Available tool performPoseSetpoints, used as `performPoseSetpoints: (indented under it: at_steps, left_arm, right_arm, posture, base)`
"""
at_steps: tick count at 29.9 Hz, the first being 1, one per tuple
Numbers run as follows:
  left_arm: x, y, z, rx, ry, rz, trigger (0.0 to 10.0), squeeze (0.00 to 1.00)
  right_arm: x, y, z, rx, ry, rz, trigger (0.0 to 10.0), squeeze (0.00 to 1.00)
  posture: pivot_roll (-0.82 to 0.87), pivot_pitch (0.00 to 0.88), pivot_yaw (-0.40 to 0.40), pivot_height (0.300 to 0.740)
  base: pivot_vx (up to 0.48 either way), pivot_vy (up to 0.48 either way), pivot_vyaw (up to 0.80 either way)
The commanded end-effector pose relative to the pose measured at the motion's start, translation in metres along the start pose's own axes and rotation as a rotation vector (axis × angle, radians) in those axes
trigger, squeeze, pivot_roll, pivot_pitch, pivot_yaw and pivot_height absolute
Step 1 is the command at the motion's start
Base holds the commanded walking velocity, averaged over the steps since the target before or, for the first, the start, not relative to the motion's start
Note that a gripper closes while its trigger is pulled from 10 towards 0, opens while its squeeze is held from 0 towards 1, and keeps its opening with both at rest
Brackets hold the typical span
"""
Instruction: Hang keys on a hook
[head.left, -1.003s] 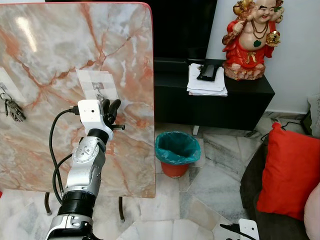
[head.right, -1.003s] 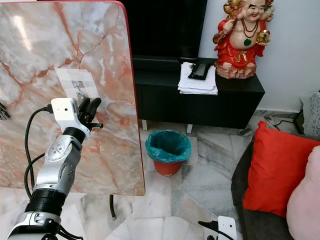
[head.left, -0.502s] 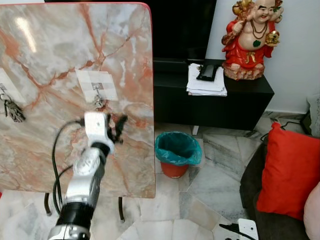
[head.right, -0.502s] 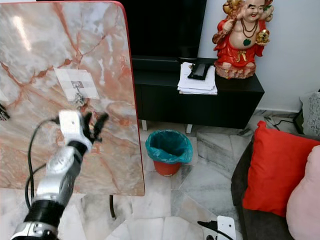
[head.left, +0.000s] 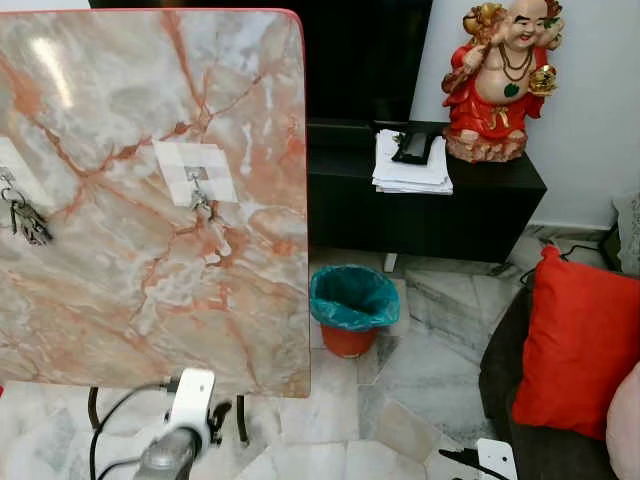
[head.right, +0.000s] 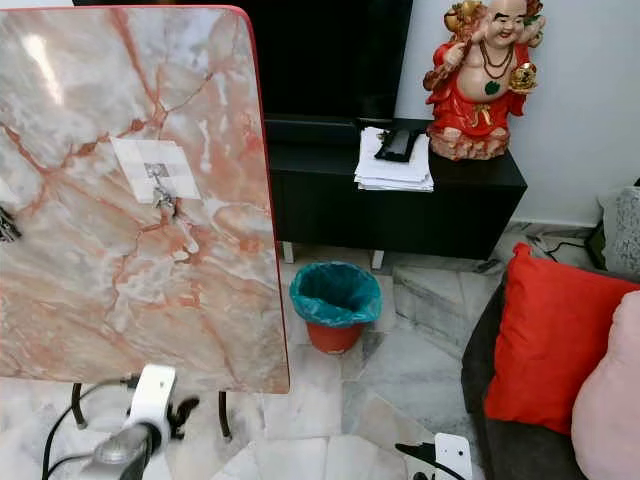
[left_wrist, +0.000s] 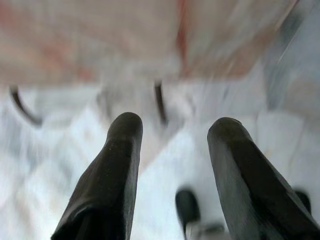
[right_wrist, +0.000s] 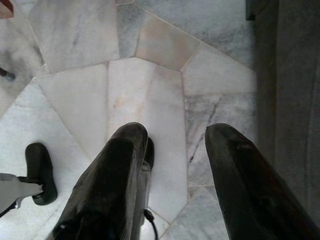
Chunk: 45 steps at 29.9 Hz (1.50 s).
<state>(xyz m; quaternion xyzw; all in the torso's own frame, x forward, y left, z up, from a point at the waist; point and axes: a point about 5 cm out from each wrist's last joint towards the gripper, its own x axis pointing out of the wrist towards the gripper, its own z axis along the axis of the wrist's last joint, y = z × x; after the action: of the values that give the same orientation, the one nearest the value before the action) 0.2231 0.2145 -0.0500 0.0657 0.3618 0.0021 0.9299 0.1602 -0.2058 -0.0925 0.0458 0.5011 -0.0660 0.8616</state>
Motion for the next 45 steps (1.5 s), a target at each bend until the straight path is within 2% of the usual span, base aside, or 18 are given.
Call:
performPoseSetpoints:
  at_steps: [1, 6, 11, 15, 25, 32, 37, 45]
  left_arm:
    - [-0.002, -0.001, -0.016, -0.006, 0.068, 0.015, 10.0, 0.0]
    - [-0.012, -0.008, -0.052, -0.056, 0.215, 0.028, 10.0, 0.0]
    - [-0.017, -0.01, -0.066, -0.072, 0.264, 0.047, 10.0, 0.0]
    - [-0.022, -0.014, -0.076, -0.058, 0.297, 0.034, 10.0, 0.0]
    - [-0.023, -0.011, -0.079, -0.072, 0.305, 0.053, 10.0, 0.0]
    - [-0.022, -0.011, -0.076, -0.072, 0.302, 0.051, 10.0, 0.0]
    - [-0.021, -0.012, -0.075, -0.08, 0.302, 0.047, 10.0, 0.0]
    - [-0.02, -0.013, -0.075, -0.098, 0.302, 0.052, 10.0, 0.0]
  right_arm:
    - [0.0, 0.004, -0.002, -0.001, 0.013, 0.003, 10.0, 0.0]
    - [0.001, 0.009, -0.003, 0.0, 0.012, 0.007, 10.0, 0.0]
    - [0.001, 0.01, -0.003, -0.002, 0.013, 0.008, 10.0, 0.0]
    - [0.0, 0.003, -0.006, -0.01, 0.019, 0.001, 10.0, 0.0]
    - [-0.004, -0.017, -0.012, -0.005, 0.025, -0.015, 10.0, 0.0]
    - [-0.004, -0.016, -0.012, -0.009, 0.026, -0.013, 10.0, 0.0]
    - [-0.002, -0.007, -0.008, 0.001, 0.015, -0.002, 10.0, 0.0]
    - [-0.001, -0.003, -0.005, 0.009, 0.006, -0.003, 10.0, 0.0]
  posture:
    - [0.04, 0.0, -0.023, 0.736]
    - [0.04, 0.0, -0.024, 0.736]
    - [0.03, 0.0, -0.019, 0.736]
    - [0.04, 0.0, -0.021, 0.736]
    - [0.03, 0.0, -0.009, 0.736]
    - [0.03, 0.0, -0.007, 0.736]
    - [0.03, 0.0, -0.009, 0.736]
    - [0.03, 0.0, -0.018, 0.736]
  base:
    - [0.0, 0.0, 0.0]
    - [0.0, 0.0, 0.0]
    - [0.0, 0.149, 0.0]
    - [0.0, 0.257, 0.0]
    - [0.0, 0.285, 0.0]
    - [0.0, 0.328, 0.0]
    - [0.0, 0.328, 0.0]
    - [0.0, 0.335, 0.0]
